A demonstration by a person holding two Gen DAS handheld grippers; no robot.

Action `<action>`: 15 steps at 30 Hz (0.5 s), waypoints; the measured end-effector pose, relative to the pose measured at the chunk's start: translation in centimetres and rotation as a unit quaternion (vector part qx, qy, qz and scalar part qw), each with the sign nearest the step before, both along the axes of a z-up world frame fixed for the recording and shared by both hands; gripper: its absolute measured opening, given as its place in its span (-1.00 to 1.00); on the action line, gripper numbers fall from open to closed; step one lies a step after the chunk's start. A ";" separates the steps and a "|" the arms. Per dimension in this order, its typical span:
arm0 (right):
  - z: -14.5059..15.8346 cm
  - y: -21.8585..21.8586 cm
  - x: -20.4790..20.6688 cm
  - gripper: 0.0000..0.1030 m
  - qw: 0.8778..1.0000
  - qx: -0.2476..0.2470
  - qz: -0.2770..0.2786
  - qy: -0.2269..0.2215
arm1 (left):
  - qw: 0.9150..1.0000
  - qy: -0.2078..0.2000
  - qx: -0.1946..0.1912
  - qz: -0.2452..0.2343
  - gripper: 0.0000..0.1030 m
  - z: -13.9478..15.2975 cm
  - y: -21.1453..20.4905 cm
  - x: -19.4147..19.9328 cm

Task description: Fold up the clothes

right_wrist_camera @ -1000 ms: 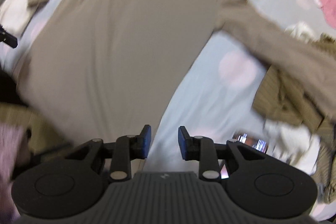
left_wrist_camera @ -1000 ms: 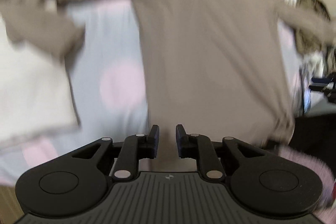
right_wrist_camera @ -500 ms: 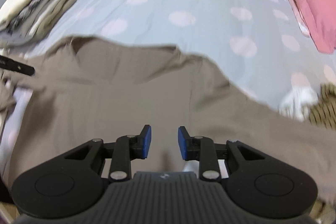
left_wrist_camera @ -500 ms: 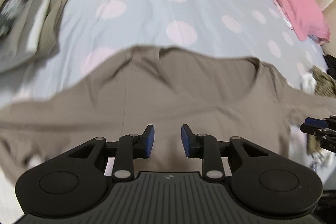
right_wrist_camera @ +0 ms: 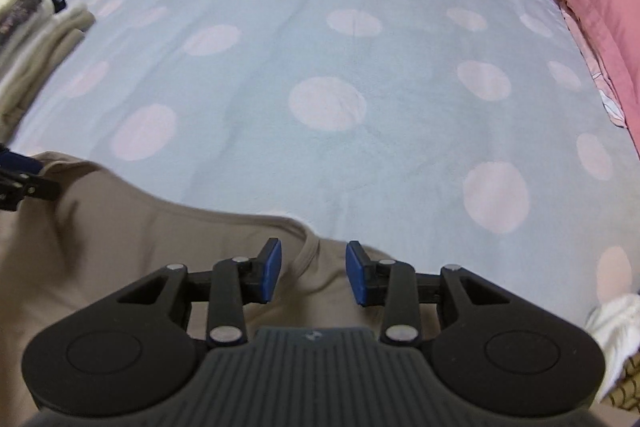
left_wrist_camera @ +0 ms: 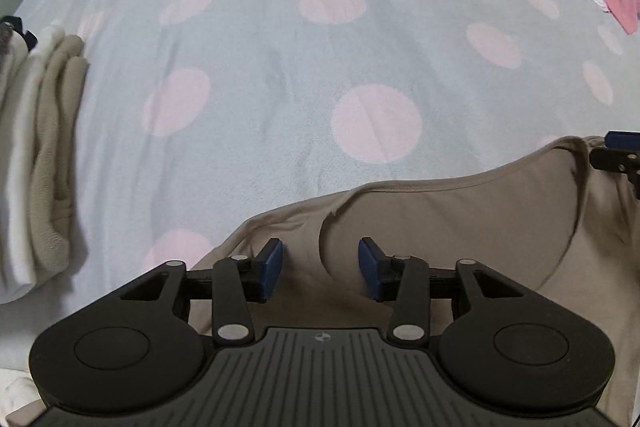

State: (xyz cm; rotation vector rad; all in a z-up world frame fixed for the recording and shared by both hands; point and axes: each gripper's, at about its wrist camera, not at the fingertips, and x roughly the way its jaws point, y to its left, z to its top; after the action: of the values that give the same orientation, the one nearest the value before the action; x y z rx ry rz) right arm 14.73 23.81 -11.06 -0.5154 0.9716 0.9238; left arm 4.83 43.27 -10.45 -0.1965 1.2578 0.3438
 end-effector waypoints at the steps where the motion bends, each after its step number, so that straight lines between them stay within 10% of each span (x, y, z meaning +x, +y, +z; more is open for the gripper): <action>1: -0.4 0.3 0.2 -0.28 1.000 0.000 0.001 0.000 | 1.000 0.002 -0.002 0.004 -0.65 -0.3 0.2 0.1; 4: -0.9 0.7 0.3 -0.95 1.000 0.007 0.007 -0.002 | 1.000 -0.007 -0.012 0.004 -0.93 -0.5 0.8 0.4; 15: -1.3 2.5 1.2 -0.95 1.000 0.025 -0.012 -0.011 | 0.999 -0.027 -0.023 0.031 -0.99 -0.3 1.7 3.4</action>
State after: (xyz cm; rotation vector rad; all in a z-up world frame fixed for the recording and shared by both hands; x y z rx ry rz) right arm 15.95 26.26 -12.32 -0.4686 0.9303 0.9165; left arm 8.23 44.95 -10.79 -0.2825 1.2087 0.3604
